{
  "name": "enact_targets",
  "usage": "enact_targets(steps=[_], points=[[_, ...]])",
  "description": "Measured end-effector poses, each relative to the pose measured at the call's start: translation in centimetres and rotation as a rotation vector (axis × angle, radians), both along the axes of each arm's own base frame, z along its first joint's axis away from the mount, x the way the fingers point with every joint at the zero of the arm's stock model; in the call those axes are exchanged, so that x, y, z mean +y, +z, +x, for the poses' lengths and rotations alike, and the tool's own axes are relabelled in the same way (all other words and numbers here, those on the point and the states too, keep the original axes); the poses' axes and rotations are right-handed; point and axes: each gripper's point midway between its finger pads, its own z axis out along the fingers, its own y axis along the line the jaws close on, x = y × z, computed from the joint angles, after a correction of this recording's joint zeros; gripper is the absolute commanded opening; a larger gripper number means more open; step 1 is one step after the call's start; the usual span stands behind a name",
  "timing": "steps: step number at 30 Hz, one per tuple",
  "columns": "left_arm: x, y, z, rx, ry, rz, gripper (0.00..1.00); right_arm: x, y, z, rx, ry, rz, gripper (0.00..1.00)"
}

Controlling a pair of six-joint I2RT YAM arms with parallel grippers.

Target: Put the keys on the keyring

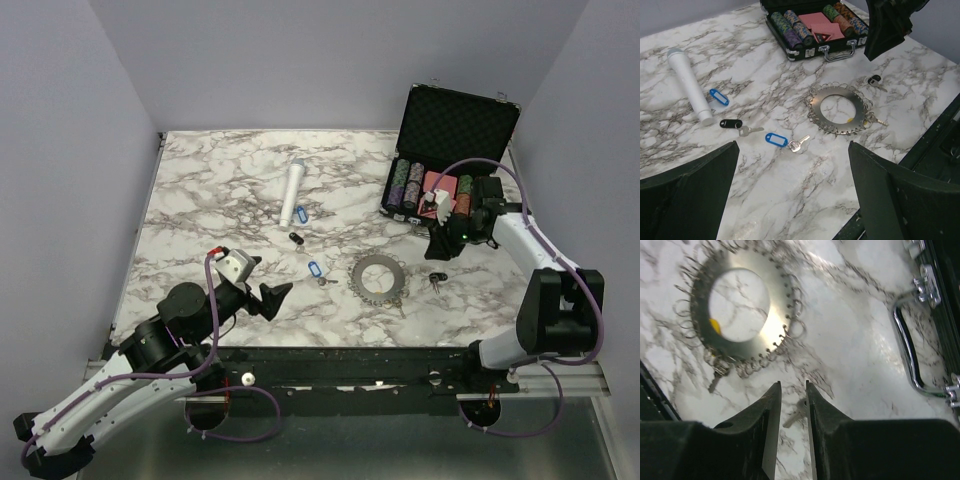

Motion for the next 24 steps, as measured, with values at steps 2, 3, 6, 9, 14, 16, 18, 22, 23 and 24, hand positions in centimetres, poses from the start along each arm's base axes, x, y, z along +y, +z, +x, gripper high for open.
enact_targets(steps=[2, 3, 6, 9, 14, 16, 18, 22, 23, 24], points=[[-0.7, -0.2, -0.2, 0.027, -0.020, -0.049, 0.99, 1.1, 1.5, -0.6, -0.030, 0.042, 0.068, 0.35], [-1.1, -0.5, -0.3, 0.047, -0.029, -0.074, 0.99, 1.6, 2.3, -1.0, -0.045, 0.063, 0.102, 0.35], [-2.5, -1.7, -0.6, 0.126, -0.055, -0.150, 0.99, 3.0, 4.6, -2.0, -0.098, 0.127, 0.194, 0.40], [-3.7, -3.3, -0.7, 0.200, -0.074, -0.209, 0.99, 4.2, 6.8, -3.0, -0.165, 0.189, 0.276, 0.55], [-5.0, -5.5, -0.7, 0.313, -0.073, -0.270, 0.99, 5.5, 7.4, -5.9, -0.268, 0.326, 0.374, 0.73], [-5.3, -5.6, -0.6, 0.341, -0.070, -0.288, 0.99, 5.8, 6.4, -7.7, -0.292, 0.399, 0.396, 0.75], [-5.5, -5.6, -0.6, 0.360, -0.068, -0.311, 0.99, 5.9, 5.5, -9.1, -0.310, 0.458, 0.406, 0.75], [-5.9, -5.9, -0.5, 0.401, -0.062, -0.353, 0.99, 6.0, 4.7, -10.3, -0.362, 0.553, 0.410, 0.74], [-6.0, -6.2, -0.5, 0.416, -0.059, -0.362, 0.99, 6.0, 4.5, -10.4, -0.365, 0.564, 0.412, 0.73], [-6.2, -6.6, -0.4, 0.433, -0.056, -0.370, 0.99, 6.1, 4.4, -10.6, -0.356, 0.575, 0.416, 0.73]])
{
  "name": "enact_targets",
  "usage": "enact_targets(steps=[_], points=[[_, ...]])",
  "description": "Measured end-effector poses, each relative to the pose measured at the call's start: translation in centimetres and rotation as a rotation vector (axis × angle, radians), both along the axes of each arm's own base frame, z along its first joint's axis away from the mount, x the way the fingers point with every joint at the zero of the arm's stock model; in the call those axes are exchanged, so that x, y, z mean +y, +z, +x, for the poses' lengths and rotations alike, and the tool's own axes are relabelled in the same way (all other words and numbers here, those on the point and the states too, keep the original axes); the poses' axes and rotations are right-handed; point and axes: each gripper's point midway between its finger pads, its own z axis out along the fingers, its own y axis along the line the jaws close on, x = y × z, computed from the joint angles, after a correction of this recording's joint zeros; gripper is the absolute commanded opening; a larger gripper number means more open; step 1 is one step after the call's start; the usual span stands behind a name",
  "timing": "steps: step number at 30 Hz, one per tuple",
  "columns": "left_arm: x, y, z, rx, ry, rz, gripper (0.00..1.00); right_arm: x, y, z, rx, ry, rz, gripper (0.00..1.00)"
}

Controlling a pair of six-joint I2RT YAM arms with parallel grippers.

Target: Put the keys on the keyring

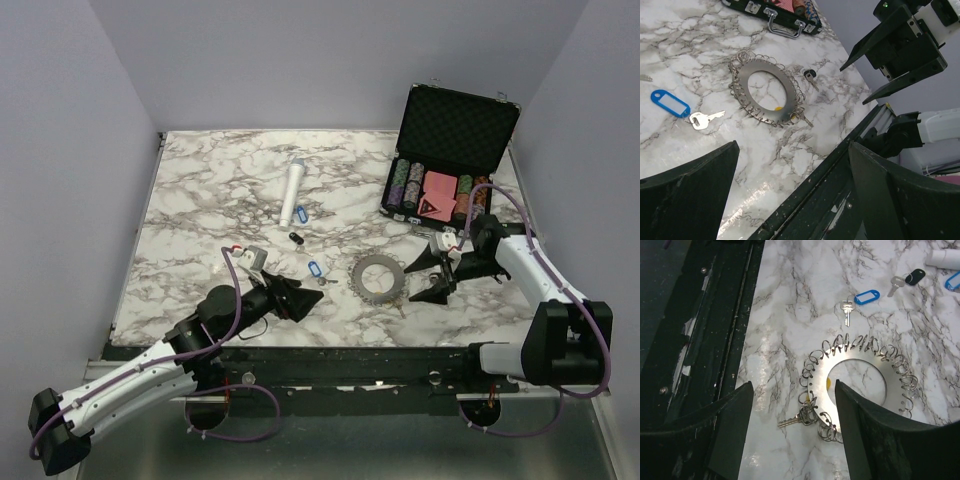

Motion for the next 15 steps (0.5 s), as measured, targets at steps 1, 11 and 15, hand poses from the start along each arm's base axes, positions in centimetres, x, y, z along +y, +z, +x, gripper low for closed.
enact_targets(steps=[1, 11, 15], points=[[-0.1, -0.4, 0.0, 0.014, 0.002, -0.005, 0.99, 0.1, -0.1, -0.2, 0.009, 0.010, -0.001, 0.71], [-2.4, -2.9, 1.3, 0.177, -0.002, 0.121, 0.90, 1.5, -0.1, 2.1, 0.147, -0.098, -0.112, 0.72], [-5.1, -2.4, 2.6, 0.219, -0.051, 0.227, 0.82, 1.5, 0.9, 3.7, 0.198, -0.186, -0.121, 0.72]])
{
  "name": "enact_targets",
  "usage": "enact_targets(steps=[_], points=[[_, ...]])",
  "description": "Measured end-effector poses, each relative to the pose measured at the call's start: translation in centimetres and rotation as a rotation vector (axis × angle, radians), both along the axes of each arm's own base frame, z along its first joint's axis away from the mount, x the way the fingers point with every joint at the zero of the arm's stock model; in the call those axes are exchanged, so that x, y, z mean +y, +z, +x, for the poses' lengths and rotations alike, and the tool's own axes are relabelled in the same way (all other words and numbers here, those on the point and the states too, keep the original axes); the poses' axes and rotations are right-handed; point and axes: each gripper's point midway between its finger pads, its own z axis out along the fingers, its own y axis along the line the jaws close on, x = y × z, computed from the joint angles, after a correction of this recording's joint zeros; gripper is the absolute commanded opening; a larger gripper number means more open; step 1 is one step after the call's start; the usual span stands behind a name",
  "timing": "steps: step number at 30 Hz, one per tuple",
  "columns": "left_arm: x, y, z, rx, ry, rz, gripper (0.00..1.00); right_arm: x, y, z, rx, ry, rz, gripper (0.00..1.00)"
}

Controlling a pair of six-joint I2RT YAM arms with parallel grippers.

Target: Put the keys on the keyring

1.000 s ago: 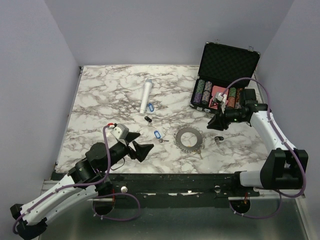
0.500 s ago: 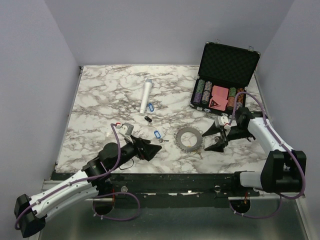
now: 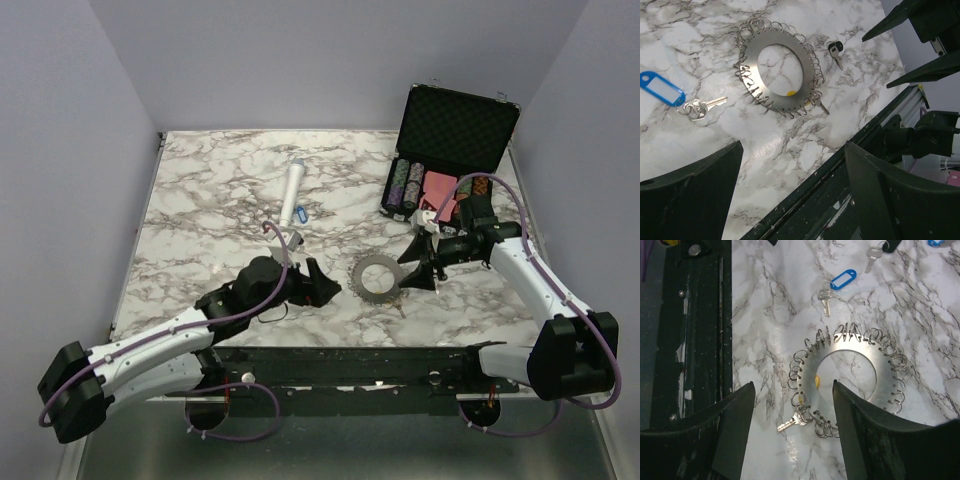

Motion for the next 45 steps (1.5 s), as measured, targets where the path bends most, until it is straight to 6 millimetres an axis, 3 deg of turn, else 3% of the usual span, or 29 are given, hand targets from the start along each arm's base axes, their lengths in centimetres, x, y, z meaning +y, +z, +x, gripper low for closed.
enact_targets(steps=[6, 12, 18, 29, 35, 45], points=[[-3.2, -2.2, 1.4, 0.047, -0.086, 0.151, 0.71, -0.4, 0.0, 1.3, 0.068, -0.101, -0.028, 0.72], [-5.3, -5.2, 1.3, 0.097, -0.161, 0.263, 0.59, -1.2, -0.2, 2.5, 0.104, -0.190, -0.048, 0.72], [-6.9, -7.7, 1.4, 0.126, -0.206, 0.348, 0.54, -1.7, -0.3, 2.9, 0.128, -0.231, -0.047, 0.72], [-6.9, -10.6, 1.9, 0.148, -0.224, 0.454, 0.44, -2.0, -0.5, 3.2, 0.135, -0.242, -0.047, 0.72], [-6.5, -11.3, 2.2, 0.146, -0.217, 0.492, 0.43, -2.0, -0.6, 3.3, 0.138, -0.244, -0.047, 0.72], [-6.3, -11.3, 2.8, 0.121, -0.210, 0.523, 0.30, -2.1, -0.6, 3.3, 0.139, -0.245, -0.047, 0.72]])
